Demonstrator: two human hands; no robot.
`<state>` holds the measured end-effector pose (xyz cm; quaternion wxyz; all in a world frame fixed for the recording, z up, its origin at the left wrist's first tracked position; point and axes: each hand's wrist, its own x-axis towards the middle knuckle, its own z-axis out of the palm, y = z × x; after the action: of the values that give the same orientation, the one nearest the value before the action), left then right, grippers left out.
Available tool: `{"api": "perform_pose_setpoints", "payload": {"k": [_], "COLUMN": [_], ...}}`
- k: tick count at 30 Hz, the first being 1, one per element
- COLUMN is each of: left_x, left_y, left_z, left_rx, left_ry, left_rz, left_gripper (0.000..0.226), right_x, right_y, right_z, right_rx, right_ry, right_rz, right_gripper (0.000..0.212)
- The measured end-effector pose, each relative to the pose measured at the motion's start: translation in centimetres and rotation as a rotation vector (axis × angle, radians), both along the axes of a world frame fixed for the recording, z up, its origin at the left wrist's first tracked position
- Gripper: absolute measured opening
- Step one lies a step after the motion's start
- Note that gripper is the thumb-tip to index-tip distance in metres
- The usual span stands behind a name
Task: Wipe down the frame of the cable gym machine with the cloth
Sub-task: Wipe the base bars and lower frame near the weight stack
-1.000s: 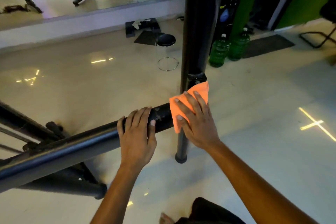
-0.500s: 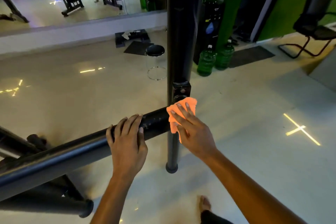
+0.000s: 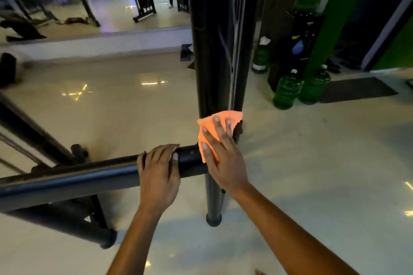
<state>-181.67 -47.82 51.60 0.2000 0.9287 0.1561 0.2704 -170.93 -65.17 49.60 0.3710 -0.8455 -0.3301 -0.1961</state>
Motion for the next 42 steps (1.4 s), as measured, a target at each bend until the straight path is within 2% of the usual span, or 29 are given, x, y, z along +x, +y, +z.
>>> {"api": "perform_pose_setpoints", "payload": {"k": [4, 7, 8, 10, 12, 16, 20, 23, 26, 28, 30, 33, 38, 42], "left_x": [0.1, -0.1, 0.1, 0.3, 0.5, 0.4, 0.5, 0.6, 0.8, 1.0, 1.1, 1.4, 1.9, 2.2], "left_y": [-1.6, -3.2, -3.9, -5.5, -6.7, -6.9, -6.9, -7.0, -6.7, -6.3, -6.2, -6.4, -6.7, -7.2], "left_z": [-0.5, -0.6, -0.5, -0.6, -0.8, -0.7, -0.8, -1.1, -1.0, -0.9, -0.9, -0.8, -0.8, -1.0], "left_rx": [0.006, -0.044, -0.062, -0.063, -0.043, -0.032, -0.013, 0.015, 0.051, 0.083, 0.091, 0.067, 0.092, 0.112], "left_ry": [0.028, 0.031, 0.031, 0.054, 0.089, 0.139, 0.145, 0.133, 0.152, 0.177, 0.187, 0.174, 0.183, 0.182], "left_rz": [0.068, 0.133, 0.143, 0.140, 0.114, 0.116, 0.123, 0.112, 0.097, 0.084, 0.075, 0.064, 0.048, 0.041], "left_gripper": [0.043, 0.043, 0.043, 0.043, 0.044, 0.046, 0.047, 0.047, 0.048, 0.048, 0.049, 0.050, 0.051, 0.052], "right_x": [0.5, 0.3, 0.2, -0.2, -0.4, 1.8, 2.9, 1.2, 2.0, 3.3, 3.3, 0.9, 2.9, 3.5], "right_y": [-3.6, -5.5, -5.3, -3.8, -2.1, -2.6, -2.8, -1.1, -1.9, -2.6, -2.5, -1.2, -2.5, -3.2], "right_z": [-1.3, -1.8, -2.3, -3.4, -5.3, -8.1, -7.5, -5.4, -6.5, -7.4, -6.8, -5.6, -5.6, -4.8], "right_rx": [0.166, 0.315, 0.310, 0.138, -0.013, -0.082, 0.049, 0.128, 0.065, 0.031, 0.098, 0.169, 0.044, 0.062], "right_ry": [-0.063, 0.120, 0.219, 0.375, 0.363, 0.284, 0.499, 0.488, 0.485, 0.521, 0.586, 0.530, 0.487, 0.465], "right_rz": [0.083, 0.138, 0.154, 0.202, 0.210, 0.275, 0.249, 0.212, 0.256, 0.260, 0.239, 0.209, 0.204, 0.162], "right_gripper": [0.038, 0.041, 0.047, 0.064, 0.072, 0.077, 0.072, 0.074, 0.078, 0.076, 0.072, 0.072, 0.077, 0.073]}}
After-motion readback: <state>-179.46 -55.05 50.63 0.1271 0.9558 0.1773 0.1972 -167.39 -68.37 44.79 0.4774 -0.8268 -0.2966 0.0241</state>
